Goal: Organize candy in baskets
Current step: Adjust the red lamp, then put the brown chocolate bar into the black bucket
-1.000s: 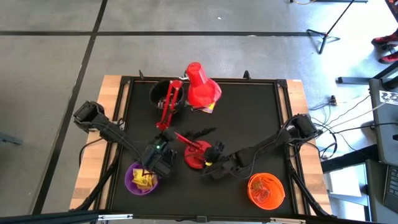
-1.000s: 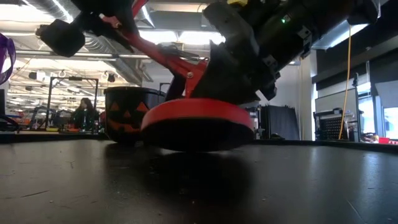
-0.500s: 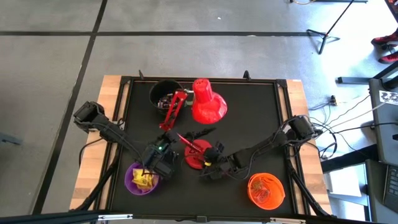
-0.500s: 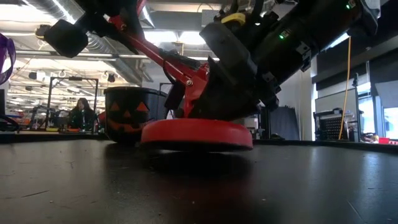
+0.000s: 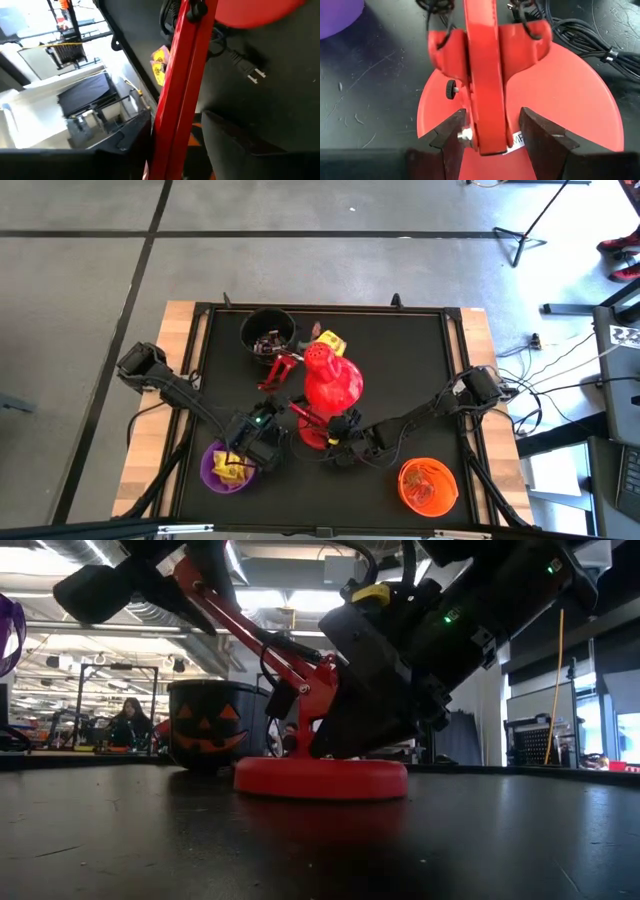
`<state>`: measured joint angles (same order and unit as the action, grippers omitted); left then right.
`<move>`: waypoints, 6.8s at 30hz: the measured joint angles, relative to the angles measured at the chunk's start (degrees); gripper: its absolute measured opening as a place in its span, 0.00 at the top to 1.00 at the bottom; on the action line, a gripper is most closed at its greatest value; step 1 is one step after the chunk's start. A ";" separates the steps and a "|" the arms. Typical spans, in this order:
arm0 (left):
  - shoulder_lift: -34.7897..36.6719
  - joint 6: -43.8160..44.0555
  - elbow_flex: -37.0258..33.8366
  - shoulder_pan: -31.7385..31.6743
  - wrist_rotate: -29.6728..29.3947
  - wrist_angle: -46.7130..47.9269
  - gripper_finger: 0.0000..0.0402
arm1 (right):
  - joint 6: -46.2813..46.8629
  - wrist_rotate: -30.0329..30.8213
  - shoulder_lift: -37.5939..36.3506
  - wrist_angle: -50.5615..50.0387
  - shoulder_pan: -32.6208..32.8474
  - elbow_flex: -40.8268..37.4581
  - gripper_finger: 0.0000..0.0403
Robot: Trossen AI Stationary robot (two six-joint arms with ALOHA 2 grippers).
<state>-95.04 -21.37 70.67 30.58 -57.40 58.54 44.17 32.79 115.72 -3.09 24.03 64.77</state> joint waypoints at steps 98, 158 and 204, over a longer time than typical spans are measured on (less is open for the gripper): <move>30.74 61.59 -16.98 20.14 -10.95 -2.75 0.38 | -12.68 9.67 -6.71 -12.03 3.02 8.48 0.54; 65.03 55.10 -32.76 9.91 -8.37 -15.71 0.44 | -31.17 -20.44 -14.83 15.99 -36.82 -11.33 0.48; 58.23 58.73 -32.79 6.17 -3.09 -15.62 0.44 | -33.64 -16.55 -15.65 -13.65 -31.95 3.45 1.00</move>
<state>-36.82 37.36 37.89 36.75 -60.49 42.92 10.53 16.24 100.07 -16.74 -7.92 68.23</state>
